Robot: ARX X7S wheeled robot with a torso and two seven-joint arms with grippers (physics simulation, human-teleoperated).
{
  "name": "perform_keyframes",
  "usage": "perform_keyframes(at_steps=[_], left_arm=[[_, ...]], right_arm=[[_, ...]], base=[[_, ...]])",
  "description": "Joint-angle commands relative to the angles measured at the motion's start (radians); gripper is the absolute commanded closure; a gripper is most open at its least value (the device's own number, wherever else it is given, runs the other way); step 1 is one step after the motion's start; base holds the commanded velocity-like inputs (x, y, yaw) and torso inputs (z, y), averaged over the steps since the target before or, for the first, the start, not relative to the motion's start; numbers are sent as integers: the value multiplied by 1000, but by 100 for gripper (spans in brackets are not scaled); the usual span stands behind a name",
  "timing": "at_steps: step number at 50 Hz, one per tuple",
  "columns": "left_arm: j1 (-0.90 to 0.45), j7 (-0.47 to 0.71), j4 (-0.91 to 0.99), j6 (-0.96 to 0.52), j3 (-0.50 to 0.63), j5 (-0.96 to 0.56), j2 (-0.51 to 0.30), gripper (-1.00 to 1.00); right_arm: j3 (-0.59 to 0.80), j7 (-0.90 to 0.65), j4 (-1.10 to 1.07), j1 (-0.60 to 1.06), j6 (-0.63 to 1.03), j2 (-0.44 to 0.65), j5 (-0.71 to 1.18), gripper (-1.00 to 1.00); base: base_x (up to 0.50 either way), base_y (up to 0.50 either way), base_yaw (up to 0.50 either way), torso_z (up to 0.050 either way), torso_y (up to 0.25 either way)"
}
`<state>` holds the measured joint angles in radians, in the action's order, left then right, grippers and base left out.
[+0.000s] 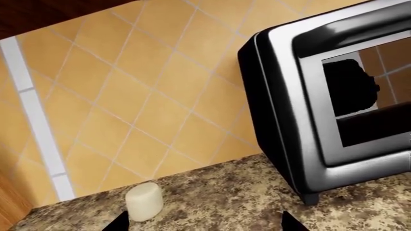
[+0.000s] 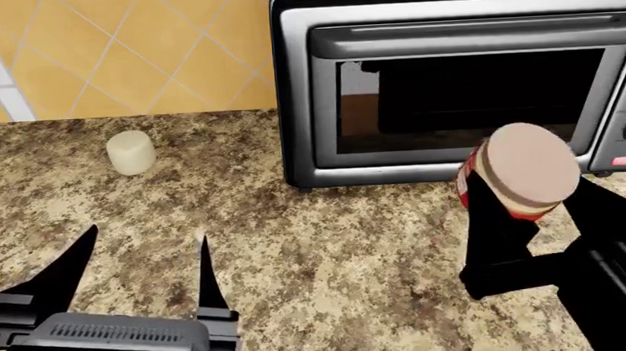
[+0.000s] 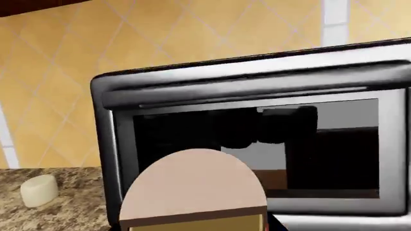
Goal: Pick the peanut butter and boxed food from the counter and place them in the cabinets closest to them.
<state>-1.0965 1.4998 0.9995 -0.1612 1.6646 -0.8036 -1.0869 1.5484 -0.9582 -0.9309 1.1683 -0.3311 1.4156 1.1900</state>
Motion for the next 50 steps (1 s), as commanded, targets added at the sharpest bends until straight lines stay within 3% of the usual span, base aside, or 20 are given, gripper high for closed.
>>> perform_keyframes(at_steps=[1, 8, 17, 30, 37, 50], left_arm=[[8, -8, -1, -1, -5, 0, 4, -100], [6, -17, -8, -5, -11, -14, 17, -100], [-3, -15, -5, -22, -20, -27, 34, -100], [8, -11, -10, -38, -22, -20, 55, -100], [16, -12, -9, -40, -22, -12, 53, -100], [30, -19, -11, -42, -24, -2, 69, -100]], right_arm=[[-275, -169, -94, 338, 111, 11, 136, 100], [-411, -224, -88, 533, 187, -33, 247, 100], [-488, -259, -14, 733, 366, -171, 322, 100], [-508, -243, 109, 821, 440, -291, 344, 100], [-494, -205, 247, 867, 500, -389, 297, 100], [-452, -48, 755, 981, 590, -652, 196, 100]], base=[[0, 0, 0, 0, 0], [0, 0, 0, 0, 1], [0, 0, 0, 0, 0], [0, 0, 0, 0, 0], [0, 0, 0, 0, 0], [0, 0, 0, 0, 0]])
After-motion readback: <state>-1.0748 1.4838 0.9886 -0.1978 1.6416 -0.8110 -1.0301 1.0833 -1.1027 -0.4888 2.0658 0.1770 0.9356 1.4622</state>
